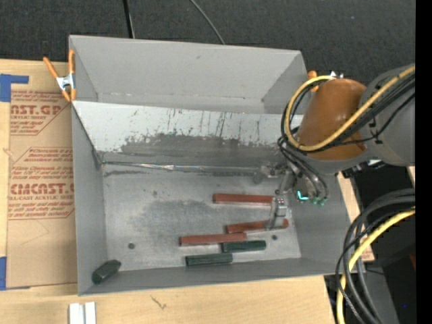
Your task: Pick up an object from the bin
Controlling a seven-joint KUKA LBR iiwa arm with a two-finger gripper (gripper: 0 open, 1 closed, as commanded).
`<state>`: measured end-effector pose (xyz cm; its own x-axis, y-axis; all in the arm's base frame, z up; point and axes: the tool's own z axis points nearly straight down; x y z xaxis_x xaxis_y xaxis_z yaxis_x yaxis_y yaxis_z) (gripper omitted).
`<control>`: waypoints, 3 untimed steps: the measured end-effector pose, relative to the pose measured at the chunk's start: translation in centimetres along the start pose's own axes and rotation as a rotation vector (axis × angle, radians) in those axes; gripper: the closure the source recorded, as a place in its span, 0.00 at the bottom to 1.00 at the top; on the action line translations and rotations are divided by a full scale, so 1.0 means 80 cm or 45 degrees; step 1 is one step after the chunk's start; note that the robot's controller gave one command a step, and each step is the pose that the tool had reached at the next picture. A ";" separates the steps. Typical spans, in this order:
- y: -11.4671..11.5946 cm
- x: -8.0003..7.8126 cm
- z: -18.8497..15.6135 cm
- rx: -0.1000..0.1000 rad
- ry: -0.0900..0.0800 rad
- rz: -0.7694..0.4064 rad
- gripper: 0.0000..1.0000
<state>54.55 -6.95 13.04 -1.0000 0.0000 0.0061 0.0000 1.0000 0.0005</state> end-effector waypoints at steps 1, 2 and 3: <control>0.000 -0.003 -0.005 0.001 -0.009 -0.001 0.00; -0.050 -0.028 0.072 0.001 -0.011 0.086 1.00; -0.050 -0.028 0.072 0.001 -0.011 0.085 1.00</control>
Offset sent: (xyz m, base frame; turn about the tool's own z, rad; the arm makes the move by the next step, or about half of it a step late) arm 0.0211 -0.0409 -0.0575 0.0678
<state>56.73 -10.98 7.28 -0.9977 0.0671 -0.0023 0.0671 0.9977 -0.0002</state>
